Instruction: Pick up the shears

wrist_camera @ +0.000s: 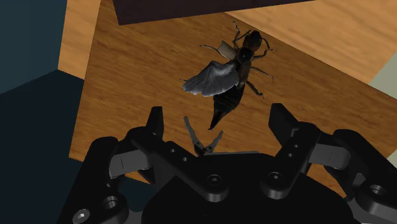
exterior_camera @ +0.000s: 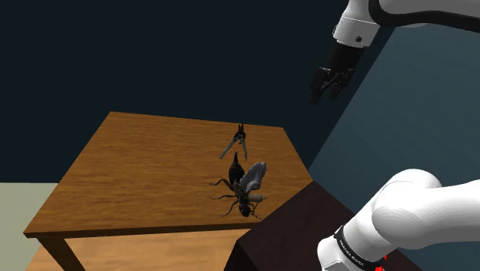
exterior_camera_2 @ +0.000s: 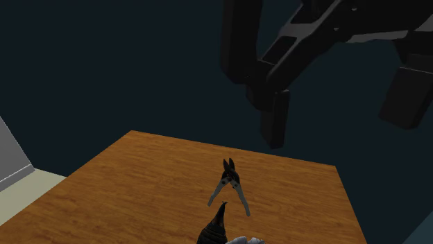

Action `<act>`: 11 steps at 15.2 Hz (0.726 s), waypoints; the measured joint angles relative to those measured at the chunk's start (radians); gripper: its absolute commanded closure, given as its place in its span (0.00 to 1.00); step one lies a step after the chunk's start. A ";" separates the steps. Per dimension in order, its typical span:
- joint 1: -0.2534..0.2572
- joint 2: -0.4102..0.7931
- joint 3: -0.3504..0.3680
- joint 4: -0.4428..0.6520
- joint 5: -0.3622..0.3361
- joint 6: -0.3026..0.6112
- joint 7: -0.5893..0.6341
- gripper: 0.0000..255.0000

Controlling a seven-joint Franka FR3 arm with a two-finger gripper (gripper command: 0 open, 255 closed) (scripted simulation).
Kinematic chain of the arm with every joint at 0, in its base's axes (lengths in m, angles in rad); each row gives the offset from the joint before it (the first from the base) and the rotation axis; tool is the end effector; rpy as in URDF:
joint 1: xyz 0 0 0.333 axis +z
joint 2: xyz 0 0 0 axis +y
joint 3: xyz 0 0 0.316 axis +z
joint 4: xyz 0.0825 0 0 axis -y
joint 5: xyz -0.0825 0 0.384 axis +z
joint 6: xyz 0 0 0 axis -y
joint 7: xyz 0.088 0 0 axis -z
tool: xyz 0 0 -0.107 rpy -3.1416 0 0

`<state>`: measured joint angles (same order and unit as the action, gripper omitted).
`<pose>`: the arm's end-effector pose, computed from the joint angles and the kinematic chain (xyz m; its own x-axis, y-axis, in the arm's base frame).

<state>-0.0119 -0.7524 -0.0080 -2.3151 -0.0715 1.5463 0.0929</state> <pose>0.3136 -0.0148 0.5975 0.9937 -0.1119 -0.0102 -0.1109 -0.9916 0.0672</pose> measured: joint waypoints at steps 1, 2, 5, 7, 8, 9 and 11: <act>0.000 0.000 0.000 0.000 0.000 0.000 0.000 0.00; 0.002 0.013 -0.004 -0.001 -0.003 0.009 -0.010 0.00; 0.010 0.105 -0.027 0.012 -0.021 0.068 -0.064 0.00; 0.016 0.170 -0.042 0.020 -0.033 0.110 -0.104 0.00; 0.019 0.212 -0.049 0.033 -0.038 0.131 -0.124 0.00; 0.022 0.244 -0.055 0.032 -0.042 0.156 -0.143 0.00; 0.026 0.315 -0.071 0.050 -0.053 0.195 -0.187 0.00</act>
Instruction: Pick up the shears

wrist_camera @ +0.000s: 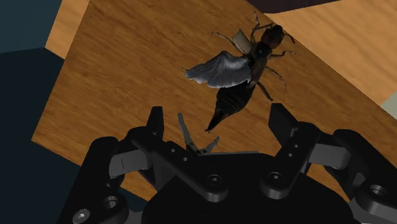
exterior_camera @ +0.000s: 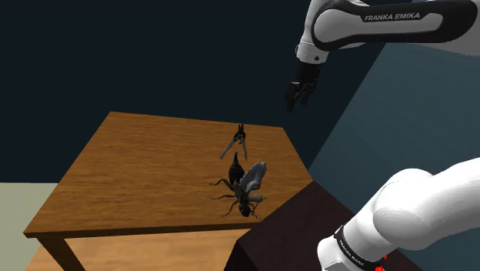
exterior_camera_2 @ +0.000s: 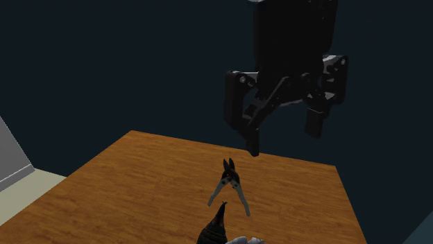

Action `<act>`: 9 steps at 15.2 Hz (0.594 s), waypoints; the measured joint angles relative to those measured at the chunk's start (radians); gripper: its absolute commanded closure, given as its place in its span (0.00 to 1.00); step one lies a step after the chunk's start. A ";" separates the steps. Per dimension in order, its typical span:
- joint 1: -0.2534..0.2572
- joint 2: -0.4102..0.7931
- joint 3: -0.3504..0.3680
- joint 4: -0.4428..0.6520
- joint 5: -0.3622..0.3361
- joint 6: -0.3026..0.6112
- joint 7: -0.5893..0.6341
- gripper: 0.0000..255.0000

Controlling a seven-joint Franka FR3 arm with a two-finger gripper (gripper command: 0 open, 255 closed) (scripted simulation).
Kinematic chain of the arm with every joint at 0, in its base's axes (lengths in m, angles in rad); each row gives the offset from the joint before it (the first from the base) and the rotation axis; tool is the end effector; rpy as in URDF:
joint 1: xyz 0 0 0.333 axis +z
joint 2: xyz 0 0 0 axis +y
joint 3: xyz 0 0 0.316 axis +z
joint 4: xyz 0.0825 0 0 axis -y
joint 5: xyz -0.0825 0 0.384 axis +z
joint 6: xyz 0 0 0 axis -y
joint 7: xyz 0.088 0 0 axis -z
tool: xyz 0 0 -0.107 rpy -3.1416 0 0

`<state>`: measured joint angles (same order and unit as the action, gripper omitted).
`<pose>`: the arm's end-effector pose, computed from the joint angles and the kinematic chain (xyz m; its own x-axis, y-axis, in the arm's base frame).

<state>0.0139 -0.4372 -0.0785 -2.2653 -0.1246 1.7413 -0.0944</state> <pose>0.4104 -0.0411 0.5218 0.9935 0.0610 -0.0962 0.0687 -0.9945 0.0784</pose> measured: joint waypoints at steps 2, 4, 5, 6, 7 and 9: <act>0.006 0.083 -0.010 0.035 -0.006 0.033 -0.039 0.00; 0.010 0.172 -0.020 0.080 -0.010 0.063 -0.080 0.00; 0.014 0.207 -0.019 0.091 -0.011 0.078 -0.094 0.00; 0.017 0.247 -0.021 0.106 -0.012 0.095 -0.111 0.00; 0.018 0.289 -0.023 0.130 -0.013 0.106 -0.130 0.00; 0.019 0.365 -0.027 0.166 -0.017 0.132 -0.169 0.00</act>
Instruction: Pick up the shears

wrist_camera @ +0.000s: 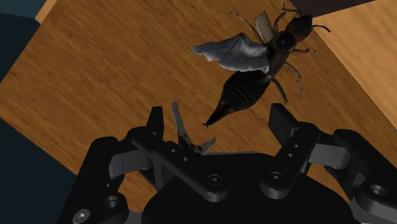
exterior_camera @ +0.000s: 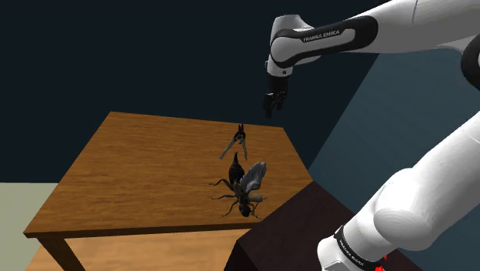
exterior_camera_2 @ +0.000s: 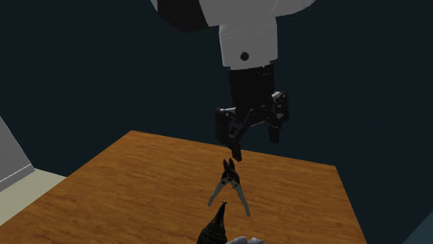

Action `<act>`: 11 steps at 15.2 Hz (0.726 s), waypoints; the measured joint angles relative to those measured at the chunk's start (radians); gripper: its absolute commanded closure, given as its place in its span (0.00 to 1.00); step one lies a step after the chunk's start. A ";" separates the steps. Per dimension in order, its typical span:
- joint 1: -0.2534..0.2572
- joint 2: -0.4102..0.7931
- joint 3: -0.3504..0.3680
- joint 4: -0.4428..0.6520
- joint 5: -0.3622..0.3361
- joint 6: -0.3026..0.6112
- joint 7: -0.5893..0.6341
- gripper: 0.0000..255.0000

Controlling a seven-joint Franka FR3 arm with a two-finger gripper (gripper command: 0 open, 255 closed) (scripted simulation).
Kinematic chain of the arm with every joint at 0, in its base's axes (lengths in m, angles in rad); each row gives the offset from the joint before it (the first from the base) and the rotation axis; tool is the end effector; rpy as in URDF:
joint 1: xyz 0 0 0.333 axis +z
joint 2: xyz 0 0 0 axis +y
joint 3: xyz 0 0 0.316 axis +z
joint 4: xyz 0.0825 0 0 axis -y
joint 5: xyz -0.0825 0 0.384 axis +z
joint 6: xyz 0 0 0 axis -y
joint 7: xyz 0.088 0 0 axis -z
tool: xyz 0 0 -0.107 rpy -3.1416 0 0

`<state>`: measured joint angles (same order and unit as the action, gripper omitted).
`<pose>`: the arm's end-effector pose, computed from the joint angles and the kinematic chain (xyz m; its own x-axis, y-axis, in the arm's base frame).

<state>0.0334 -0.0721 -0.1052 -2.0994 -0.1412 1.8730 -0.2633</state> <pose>0.5093 -0.0480 0.4400 0.9556 0.2318 -0.1819 0.2484 -0.9658 0.0740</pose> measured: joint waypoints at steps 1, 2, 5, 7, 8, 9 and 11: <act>0.003 0.037 0.002 0.026 0.000 0.004 -0.014 0.00; 0.004 0.078 0.002 0.053 -0.001 0.011 -0.032 0.00; 0.004 0.207 0.004 0.139 -0.004 0.033 -0.084 0.00; 0.005 0.284 0.009 0.186 -0.008 0.047 -0.114 0.00; 0.003 0.325 0.010 0.219 -0.011 0.049 -0.133 0.00; 0.003 0.367 0.013 0.252 -0.013 0.050 -0.149 0.00; 0.006 0.455 0.021 0.325 -0.017 0.051 -0.174 0.00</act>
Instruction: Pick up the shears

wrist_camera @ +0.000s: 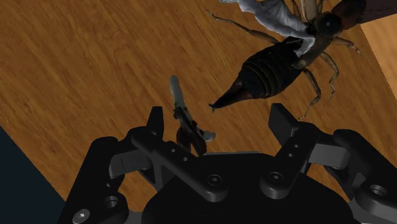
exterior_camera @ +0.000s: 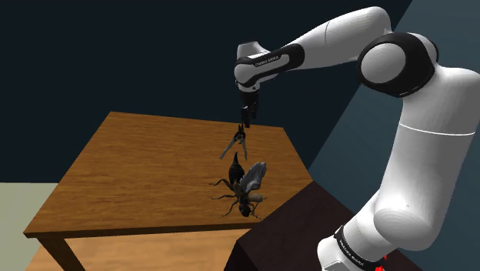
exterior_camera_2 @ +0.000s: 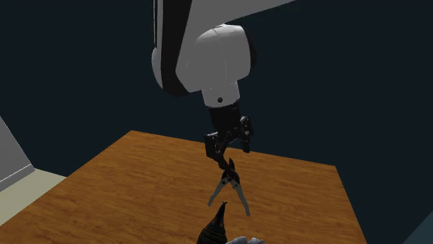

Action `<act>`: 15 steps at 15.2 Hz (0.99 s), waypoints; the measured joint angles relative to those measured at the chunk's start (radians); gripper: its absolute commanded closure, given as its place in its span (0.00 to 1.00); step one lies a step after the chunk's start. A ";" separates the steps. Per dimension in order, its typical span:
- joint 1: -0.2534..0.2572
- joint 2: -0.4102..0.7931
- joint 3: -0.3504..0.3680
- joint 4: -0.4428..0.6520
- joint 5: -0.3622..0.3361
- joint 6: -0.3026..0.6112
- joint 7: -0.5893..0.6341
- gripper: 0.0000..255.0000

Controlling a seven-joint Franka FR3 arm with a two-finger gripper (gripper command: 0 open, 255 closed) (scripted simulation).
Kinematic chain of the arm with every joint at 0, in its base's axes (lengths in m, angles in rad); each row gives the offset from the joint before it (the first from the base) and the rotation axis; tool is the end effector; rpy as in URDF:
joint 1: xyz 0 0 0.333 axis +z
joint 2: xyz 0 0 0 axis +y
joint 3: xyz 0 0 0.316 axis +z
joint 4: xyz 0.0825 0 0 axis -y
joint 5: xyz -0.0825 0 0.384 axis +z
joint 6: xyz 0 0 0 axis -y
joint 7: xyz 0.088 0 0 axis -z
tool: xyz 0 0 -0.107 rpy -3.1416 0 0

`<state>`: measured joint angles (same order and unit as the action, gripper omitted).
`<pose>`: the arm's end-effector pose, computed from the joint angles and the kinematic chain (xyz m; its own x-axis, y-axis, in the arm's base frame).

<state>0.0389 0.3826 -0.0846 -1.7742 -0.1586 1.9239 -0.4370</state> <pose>0.6206 -0.0358 0.3292 0.8603 0.4250 -0.2816 0.4550 -0.8892 0.0481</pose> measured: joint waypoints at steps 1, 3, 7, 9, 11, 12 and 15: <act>0.000 0.041 0.003 0.032 -0.003 0.001 -0.014 0.00; 0.001 0.118 0.009 0.102 -0.011 -0.005 -0.043 0.00; 0.008 0.287 0.023 0.261 -0.027 -0.023 -0.093 0.00; 0.010 0.361 0.028 0.340 -0.034 -0.040 -0.116 0.00; 0.010 0.386 0.029 0.360 -0.037 -0.038 -0.123 0.00; 0.009 0.396 0.029 0.365 -0.038 -0.032 -0.124 0.00; 0.009 0.427 0.029 0.372 -0.039 -0.010 -0.121 0.00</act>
<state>0.0475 0.8097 -0.0557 -1.4018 -0.1972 1.9140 -0.5579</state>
